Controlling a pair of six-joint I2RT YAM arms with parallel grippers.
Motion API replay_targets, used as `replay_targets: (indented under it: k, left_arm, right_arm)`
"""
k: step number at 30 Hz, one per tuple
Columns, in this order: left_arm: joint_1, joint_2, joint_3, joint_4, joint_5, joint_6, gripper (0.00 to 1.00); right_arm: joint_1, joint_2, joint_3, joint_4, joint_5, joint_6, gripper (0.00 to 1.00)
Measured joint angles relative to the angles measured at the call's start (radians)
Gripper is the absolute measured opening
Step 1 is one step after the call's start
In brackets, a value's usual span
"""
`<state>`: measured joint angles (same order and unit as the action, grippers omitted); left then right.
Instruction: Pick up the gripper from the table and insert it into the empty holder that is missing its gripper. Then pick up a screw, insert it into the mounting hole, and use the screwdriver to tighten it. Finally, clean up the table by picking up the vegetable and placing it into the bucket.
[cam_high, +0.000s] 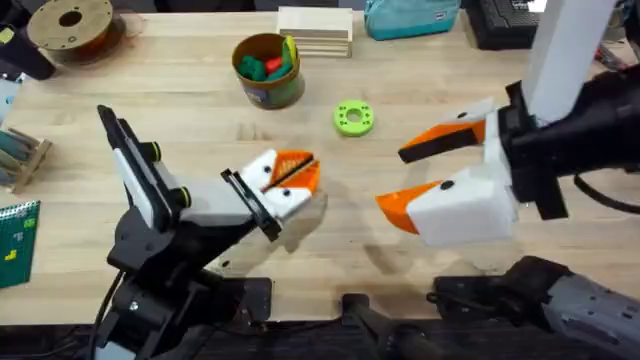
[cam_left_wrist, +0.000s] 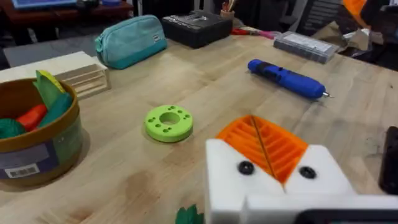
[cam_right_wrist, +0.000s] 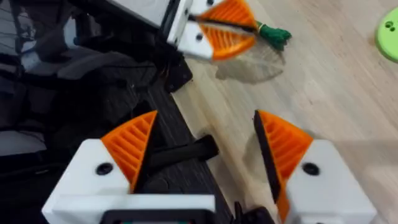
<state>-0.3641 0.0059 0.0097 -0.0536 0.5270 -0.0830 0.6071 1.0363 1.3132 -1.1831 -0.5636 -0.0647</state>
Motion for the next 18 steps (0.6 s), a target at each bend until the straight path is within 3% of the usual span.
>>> replay_targets:
  k: [2,8,11,14,18]
  left_arm:
    - [0.000,0.000,0.000,0.006,0.001,0.004,0.010]
    - [0.000,0.000,-0.001,0.010,0.001,0.004,0.005]
    - [0.000,0.000,-0.001,0.010,0.001,0.004,0.005]
    - [0.000,0.000,-0.001,0.010,0.002,0.004,0.005]
    - [0.000,0.000,-0.001,0.011,0.001,0.004,0.005]
  right_arm:
    - [0.000,0.000,-0.001,0.001,0.000,0.000,0.910]
    - [-0.002,0.000,-0.001,0.018,0.003,-0.003,0.910]
    - [-0.017,0.002,-0.001,0.016,0.068,0.020,0.911]
    - [-0.074,0.015,-0.001,-0.002,0.181,0.069,0.911]
    - [-0.226,0.033,-0.001,0.012,0.362,0.107,0.911]
